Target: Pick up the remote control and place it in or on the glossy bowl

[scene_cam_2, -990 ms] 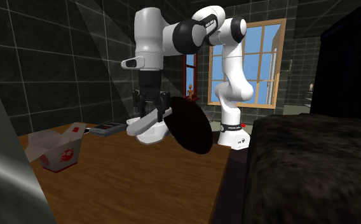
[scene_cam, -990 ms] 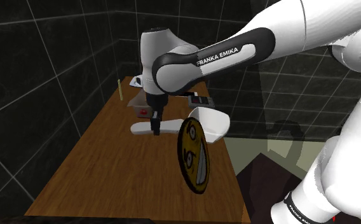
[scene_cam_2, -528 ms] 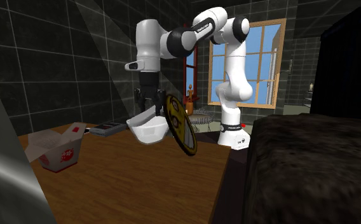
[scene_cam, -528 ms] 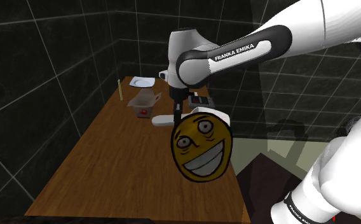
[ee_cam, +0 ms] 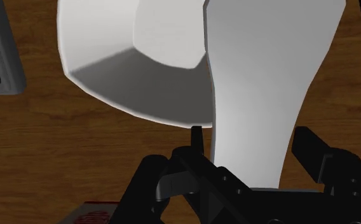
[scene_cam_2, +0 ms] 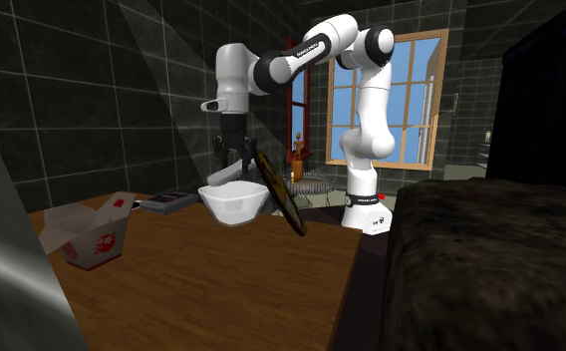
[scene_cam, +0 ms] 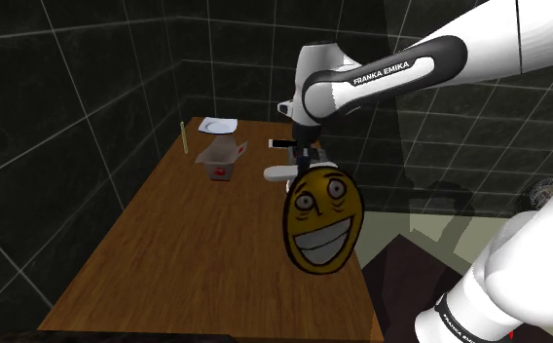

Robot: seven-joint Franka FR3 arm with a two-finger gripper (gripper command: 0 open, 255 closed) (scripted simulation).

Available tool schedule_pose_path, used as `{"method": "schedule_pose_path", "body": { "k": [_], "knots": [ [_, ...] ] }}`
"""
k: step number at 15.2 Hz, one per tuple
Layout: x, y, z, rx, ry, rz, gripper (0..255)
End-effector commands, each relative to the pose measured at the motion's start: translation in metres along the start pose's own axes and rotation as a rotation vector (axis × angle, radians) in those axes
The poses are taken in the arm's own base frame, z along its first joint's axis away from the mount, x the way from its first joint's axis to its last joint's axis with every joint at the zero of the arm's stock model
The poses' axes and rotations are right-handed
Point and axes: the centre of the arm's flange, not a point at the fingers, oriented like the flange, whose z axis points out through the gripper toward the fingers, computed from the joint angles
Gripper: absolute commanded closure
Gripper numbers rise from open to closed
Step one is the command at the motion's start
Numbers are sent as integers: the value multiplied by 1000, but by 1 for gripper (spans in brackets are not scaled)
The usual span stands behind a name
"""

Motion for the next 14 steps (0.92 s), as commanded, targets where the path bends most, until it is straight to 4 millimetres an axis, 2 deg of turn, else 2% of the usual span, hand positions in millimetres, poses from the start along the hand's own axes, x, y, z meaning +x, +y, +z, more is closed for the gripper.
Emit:
{"method": "schedule_pose_path", "body": {
  "k": [1, 6, 7, 14],
  "knots": [
    [-21, 18, 1, 1, -2, -2, 255],
    [-73, 59, 1, 1, -2, -2, 255],
    [-88, 71, 1, 1, -2, -2, 255],
    [-87, 71, 38, 1, -2, -2, 255]
  ]
}}
